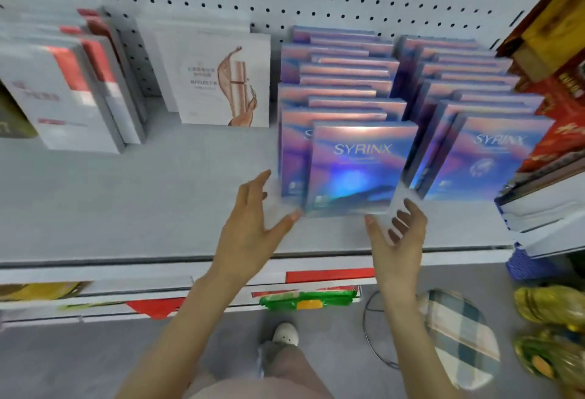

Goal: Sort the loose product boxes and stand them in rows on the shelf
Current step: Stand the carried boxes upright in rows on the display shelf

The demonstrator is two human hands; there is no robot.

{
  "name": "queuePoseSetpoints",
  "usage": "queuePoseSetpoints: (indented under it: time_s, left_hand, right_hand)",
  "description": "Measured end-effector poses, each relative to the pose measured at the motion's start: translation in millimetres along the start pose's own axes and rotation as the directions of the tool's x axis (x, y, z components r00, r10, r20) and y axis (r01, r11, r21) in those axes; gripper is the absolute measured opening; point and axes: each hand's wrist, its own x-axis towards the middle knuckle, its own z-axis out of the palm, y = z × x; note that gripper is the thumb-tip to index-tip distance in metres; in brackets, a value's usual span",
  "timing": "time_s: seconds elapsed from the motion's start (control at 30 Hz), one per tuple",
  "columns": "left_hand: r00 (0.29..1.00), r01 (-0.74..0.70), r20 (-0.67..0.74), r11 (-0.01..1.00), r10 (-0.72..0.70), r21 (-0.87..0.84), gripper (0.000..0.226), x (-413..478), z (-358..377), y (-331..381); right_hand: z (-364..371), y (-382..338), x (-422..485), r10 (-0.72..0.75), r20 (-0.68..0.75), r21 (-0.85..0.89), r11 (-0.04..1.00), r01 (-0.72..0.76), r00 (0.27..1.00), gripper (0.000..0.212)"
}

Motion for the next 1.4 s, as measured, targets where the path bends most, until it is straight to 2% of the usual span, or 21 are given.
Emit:
queuePoseSetpoints:
  time_s: [0.07, 0.13, 0.2, 0.27, 0.33, 0.4, 0.47, 0.53, 0.67, 0.8, 0.93, 1.07, 1.2, 1.3, 1.4]
  left_hand:
    - [1.000, -0.009, -0.013, 1.000, 0.009, 0.009, 0.063, -26, -33, -18]
    - [0.998, 0.052, -0.041, 0.998, -0.053, -0.038, 0.051, -57, -72, -47]
    - [0.988, 0.128, -0.076, 0.990, -0.132, -0.061, 0.043, -95, -116, -82]
    - [0.971, 0.198, -0.118, 0.975, -0.208, -0.097, 0.036, -139, -162, -121]
    - [0.940, 0.273, -0.173, 0.953, -0.293, -0.131, 0.038, -190, -209, -161]
    - [0.886, 0.341, -0.268, 0.924, -0.378, -0.175, 0.042, -243, -255, -195]
    - [0.807, 0.399, -0.363, 0.883, -0.466, -0.247, 0.038, -290, -295, -223]
    - [0.726, 0.424, -0.443, 0.850, -0.525, -0.312, 0.036, -329, -330, -245]
    - [0.606, 0.409, -0.564, 0.828, -0.561, -0.385, 0.031, -378, -386, -271]
    - [0.527, 0.389, -0.606, 0.803, -0.597, -0.452, 0.036, -396, -425, -298]
    - [0.461, 0.367, -0.617, 0.770, -0.638, -0.522, 0.040, -399, -462, -328]
    - [0.400, 0.379, -0.628, 0.745, -0.667, -0.549, 0.033, -391, -524, -375]
    - [0.340, 0.396, -0.673, 0.749, -0.657, -0.531, 0.028, -375, -618, -425]
    - [0.317, 0.386, -0.714, 0.773, -0.624, -0.504, 0.029, -359, -703, -447]
    - [0.304, 0.345, -0.759, 0.809, -0.576, -0.475, 0.033, -349, -779, -467]
  right_hand:
    - [11, -3, -34, -0.051, -0.058, -0.010, 0.999, 0.050, 0.997, 0.057]
    - [33, -9, -76, -0.080, -0.017, 0.022, 0.996, 0.081, 0.997, 0.051]
    - [65, -15, -124, -0.106, 0.122, 0.054, 0.993, 0.101, 0.987, 0.049]
    - [104, -19, -175, -0.121, 0.336, 0.056, 0.993, 0.108, 0.934, 0.049]
    - [144, -22, -232, -0.088, 0.559, 0.019, 0.995, 0.094, 0.824, 0.047]
    - [185, -26, -288, -0.041, 0.721, -0.016, 0.997, 0.076, 0.692, 0.045]
    - [223, -36, -341, -0.031, 0.833, -0.046, 0.991, 0.124, 0.553, 0.047]
    - [255, -48, -387, -0.067, 0.894, -0.009, 0.986, 0.167, 0.444, 0.049]
    - [306, -77, -458, -0.125, 0.961, 0.063, 0.967, 0.246, 0.247, 0.048]
    - [361, -96, -506, -0.144, 0.983, 0.104, 0.946, 0.307, 0.110, 0.044]
    - [420, -111, -548, -0.138, 0.989, 0.118, 0.947, 0.297, 0.049, 0.039]
    - [503, -126, -594, -0.137, 0.989, 0.146, 0.933, 0.328, -0.051, 0.036]
    - [599, -155, -644, -0.121, 0.983, 0.163, 0.924, 0.345, -0.138, 0.041]
    - [664, -190, -683, -0.152, 0.977, 0.195, 0.918, 0.345, -0.148, 0.041]
    - [725, -227, -723, -0.174, 0.966, 0.230, 0.913, 0.336, -0.189, 0.039]
